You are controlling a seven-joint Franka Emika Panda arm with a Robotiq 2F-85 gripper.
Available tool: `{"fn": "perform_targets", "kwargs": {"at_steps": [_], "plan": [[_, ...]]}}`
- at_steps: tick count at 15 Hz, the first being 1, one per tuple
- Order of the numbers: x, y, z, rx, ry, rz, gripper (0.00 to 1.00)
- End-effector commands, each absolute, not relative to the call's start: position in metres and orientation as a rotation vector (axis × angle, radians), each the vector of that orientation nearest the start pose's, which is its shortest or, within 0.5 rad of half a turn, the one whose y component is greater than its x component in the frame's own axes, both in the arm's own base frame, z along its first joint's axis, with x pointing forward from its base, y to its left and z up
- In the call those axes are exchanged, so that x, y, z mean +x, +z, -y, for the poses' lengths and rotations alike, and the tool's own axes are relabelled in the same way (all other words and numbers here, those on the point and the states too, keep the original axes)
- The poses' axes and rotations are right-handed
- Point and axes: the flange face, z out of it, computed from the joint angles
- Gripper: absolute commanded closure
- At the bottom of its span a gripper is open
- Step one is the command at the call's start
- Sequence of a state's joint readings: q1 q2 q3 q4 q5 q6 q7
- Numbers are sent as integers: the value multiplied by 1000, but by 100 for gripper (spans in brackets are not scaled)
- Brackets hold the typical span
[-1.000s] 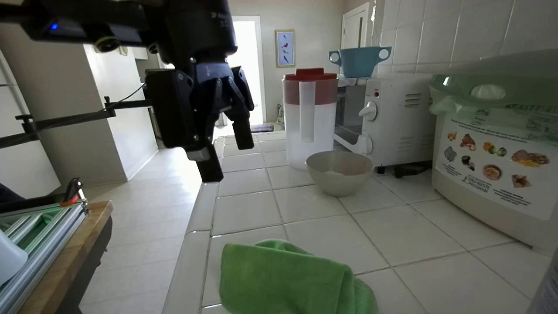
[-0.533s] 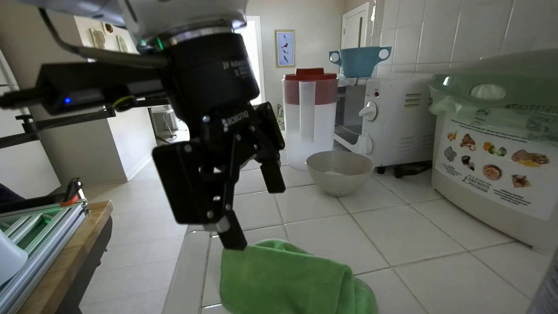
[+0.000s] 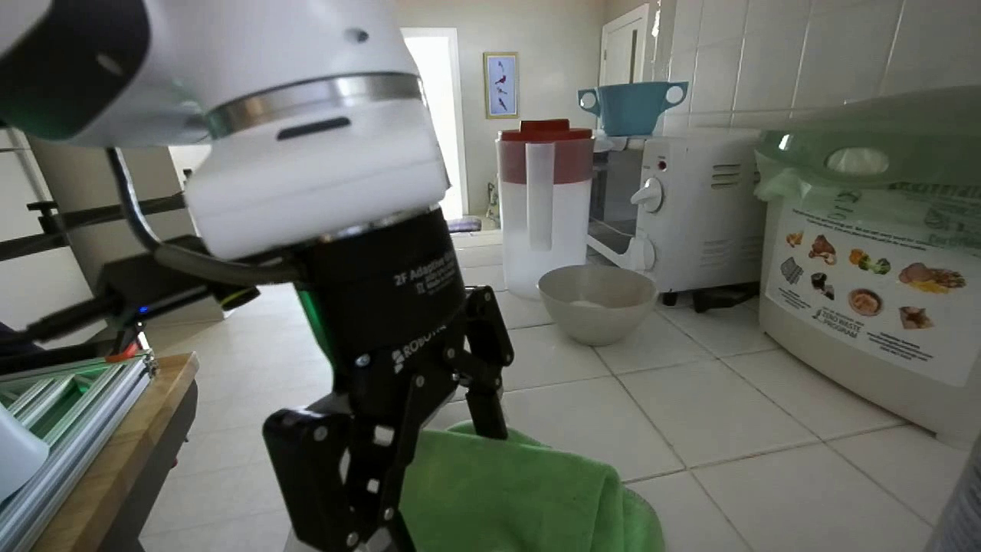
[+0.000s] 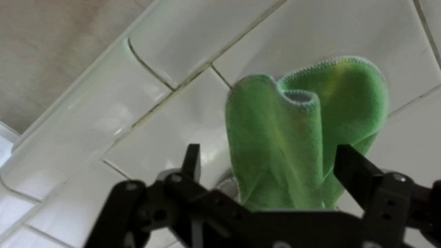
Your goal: Use the green cloth to wipe the machine on the right side of the microwave
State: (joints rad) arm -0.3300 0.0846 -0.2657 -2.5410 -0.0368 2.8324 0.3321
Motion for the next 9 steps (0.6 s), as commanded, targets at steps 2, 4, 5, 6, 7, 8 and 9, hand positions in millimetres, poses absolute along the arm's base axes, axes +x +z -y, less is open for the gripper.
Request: {"fn": "perform_targets", "kwargs": {"at_steps": [2,4,5,6,7,8,9], "plan": [[419,257,260,-2853,-341,-1363,26],[429,262,253,-2861,-364,-1331,42],[433,263,251,-2865,-373,-1318,51],[436,266,249,-2868,-380,-1306,58],[438,267,248,-2872,-388,-1299,67],[439,269,248,-2873,-394,-1294,73],[439,269,248,-2874,-397,-1293,82]]}}
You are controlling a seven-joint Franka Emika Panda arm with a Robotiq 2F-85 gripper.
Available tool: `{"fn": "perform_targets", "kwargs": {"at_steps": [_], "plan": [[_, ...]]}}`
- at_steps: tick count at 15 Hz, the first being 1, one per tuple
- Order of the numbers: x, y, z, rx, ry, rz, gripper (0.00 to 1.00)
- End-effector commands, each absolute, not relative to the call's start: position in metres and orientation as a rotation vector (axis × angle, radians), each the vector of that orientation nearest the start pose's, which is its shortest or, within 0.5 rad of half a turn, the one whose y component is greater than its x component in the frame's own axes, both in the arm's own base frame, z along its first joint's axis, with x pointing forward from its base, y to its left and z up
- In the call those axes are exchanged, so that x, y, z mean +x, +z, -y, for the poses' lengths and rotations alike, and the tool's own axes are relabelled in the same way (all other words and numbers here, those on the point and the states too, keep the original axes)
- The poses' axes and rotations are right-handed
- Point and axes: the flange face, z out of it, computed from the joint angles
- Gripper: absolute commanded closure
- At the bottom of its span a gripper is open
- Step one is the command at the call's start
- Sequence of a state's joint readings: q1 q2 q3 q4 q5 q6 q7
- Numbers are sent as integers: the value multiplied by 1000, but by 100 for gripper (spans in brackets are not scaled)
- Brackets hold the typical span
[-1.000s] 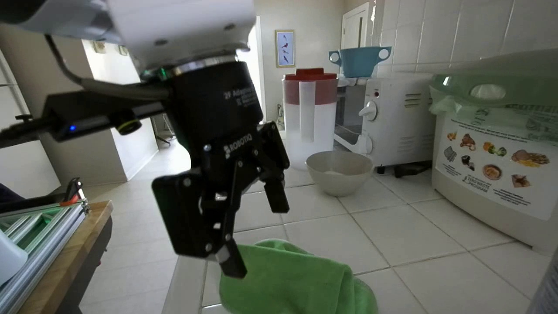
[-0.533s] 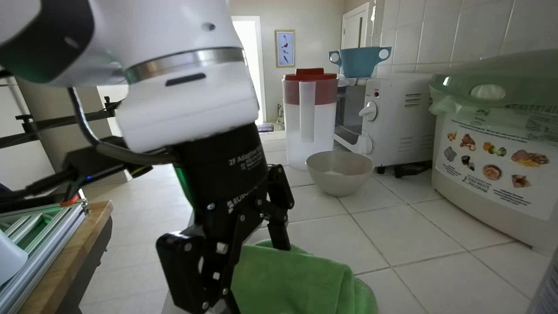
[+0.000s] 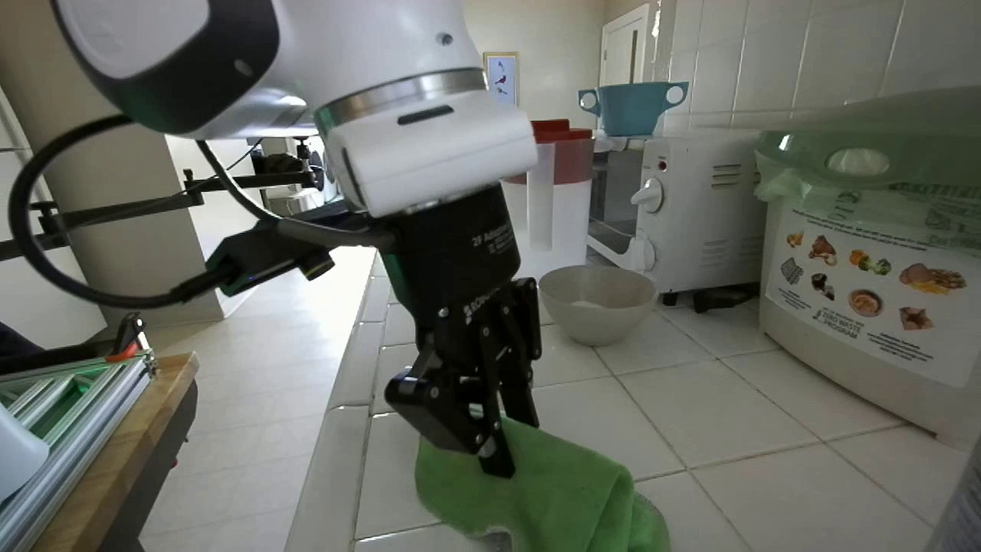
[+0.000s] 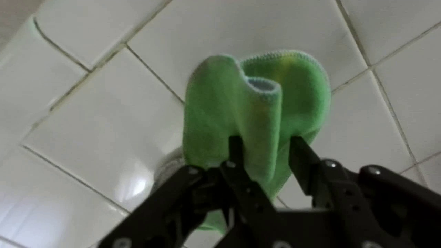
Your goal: Use the green cloth to wipe the machine on the right side of the microwave
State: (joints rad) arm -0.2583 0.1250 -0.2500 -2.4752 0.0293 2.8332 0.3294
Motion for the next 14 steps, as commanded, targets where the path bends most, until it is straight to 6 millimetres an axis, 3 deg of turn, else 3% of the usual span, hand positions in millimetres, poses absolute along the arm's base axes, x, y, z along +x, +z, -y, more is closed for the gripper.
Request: {"fn": "perform_targets", "kwargs": {"at_steps": [1,3,10,14], "plan": [[439,270,249,-2874,-398,-1293,89],[438,270,249,-2875,-394,-1296,100],[433,279,249,-2876,-392,-1295,99],[426,317,240,-2868,-453,-1268,99]]}}
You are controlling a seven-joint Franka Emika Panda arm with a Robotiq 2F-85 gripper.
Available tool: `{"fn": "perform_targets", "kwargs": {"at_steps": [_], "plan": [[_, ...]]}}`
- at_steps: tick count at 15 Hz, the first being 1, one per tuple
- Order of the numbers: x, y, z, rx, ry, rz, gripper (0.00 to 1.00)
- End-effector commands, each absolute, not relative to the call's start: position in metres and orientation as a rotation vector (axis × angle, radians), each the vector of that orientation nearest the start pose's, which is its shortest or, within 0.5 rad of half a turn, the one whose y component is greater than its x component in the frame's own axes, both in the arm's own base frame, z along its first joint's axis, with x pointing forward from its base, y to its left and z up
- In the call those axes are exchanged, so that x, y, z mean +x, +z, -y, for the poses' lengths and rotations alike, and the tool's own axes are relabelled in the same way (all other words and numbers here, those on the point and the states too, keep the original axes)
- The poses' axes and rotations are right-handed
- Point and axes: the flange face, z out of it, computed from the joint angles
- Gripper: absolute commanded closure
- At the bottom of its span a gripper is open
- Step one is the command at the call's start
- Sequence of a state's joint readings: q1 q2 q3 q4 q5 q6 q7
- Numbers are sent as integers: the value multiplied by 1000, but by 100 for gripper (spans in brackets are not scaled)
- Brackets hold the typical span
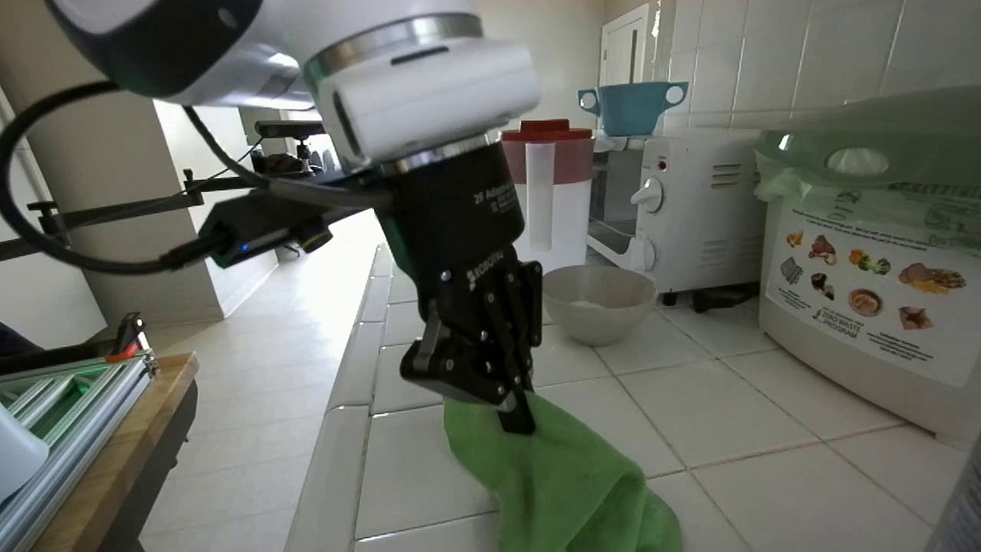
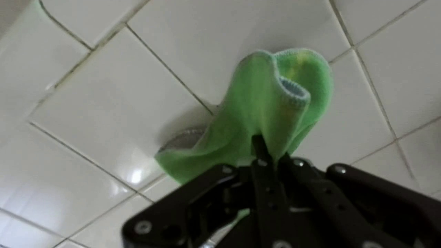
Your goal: Use the green cloth to wipe the machine on the right side of the microwave
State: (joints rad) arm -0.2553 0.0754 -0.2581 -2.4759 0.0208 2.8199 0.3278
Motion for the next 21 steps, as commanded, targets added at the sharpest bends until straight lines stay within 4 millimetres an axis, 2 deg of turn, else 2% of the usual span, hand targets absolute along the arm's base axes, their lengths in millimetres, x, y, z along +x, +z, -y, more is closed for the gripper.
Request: {"fn": "perform_targets", "kwargs": {"at_steps": [1,5,8,12,15,21], "plan": [[425,330,238,-2869,-474,-1253,99],[417,387,225,-2874,-585,-1183,99],[415,420,211,-2894,-711,-1088,99],[426,456,191,-2947,-932,-928,99],[438,471,183,-2983,-1068,-838,99],[452,486,171,-3010,-1212,-709,99]]}}
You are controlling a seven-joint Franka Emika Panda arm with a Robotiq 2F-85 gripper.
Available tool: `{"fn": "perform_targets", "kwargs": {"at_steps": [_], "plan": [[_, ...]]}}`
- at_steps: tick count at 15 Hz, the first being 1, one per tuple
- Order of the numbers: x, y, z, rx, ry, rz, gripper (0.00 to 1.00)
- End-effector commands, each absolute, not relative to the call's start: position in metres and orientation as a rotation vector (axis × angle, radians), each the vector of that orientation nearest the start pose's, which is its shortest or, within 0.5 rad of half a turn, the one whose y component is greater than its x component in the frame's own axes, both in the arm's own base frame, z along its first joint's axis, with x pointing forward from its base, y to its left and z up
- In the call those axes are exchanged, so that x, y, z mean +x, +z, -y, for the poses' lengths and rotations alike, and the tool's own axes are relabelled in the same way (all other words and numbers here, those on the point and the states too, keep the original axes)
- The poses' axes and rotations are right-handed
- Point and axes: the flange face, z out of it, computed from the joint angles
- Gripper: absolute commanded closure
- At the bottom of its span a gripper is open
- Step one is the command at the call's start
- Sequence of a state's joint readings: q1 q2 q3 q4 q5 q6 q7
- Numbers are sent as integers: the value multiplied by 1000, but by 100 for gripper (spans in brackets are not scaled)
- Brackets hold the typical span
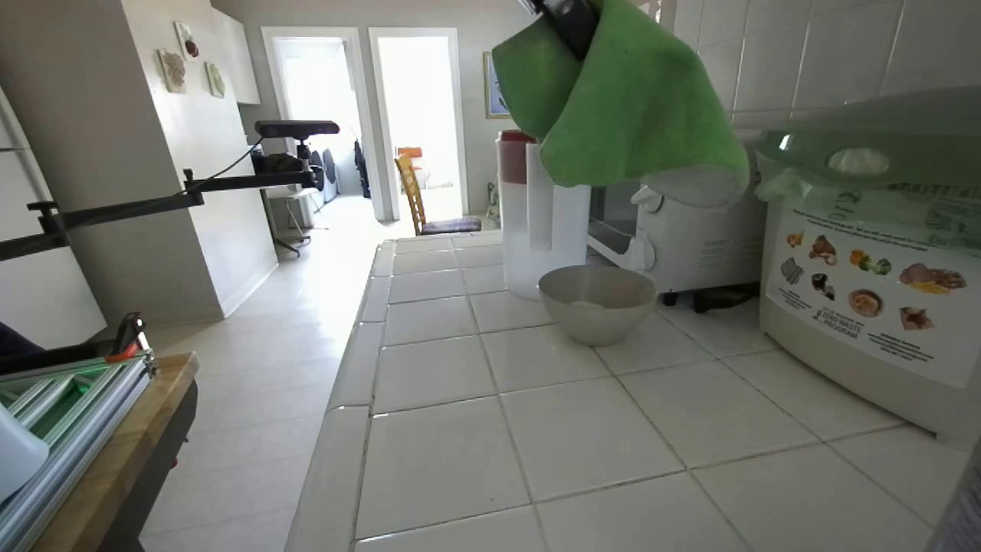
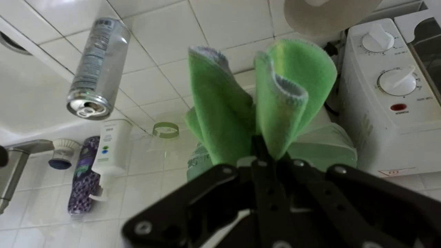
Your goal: Use the green cloth to wipe the machine on the right side of the microwave
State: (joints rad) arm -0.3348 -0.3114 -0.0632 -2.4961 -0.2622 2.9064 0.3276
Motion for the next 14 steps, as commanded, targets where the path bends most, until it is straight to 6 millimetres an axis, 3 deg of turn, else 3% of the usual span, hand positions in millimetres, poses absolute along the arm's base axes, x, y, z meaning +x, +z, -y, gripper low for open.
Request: {"fn": "perform_targets", "kwargs": {"at_steps": [1,4,11,14], "plan": [[453,488,168,-3009,-1226,-694,99],[452,490,155,-2983,-1214,-632,99],[453,487,159,-2989,-1206,-685,95],[459,495,171,-2949,-1364,-709,99]]}}
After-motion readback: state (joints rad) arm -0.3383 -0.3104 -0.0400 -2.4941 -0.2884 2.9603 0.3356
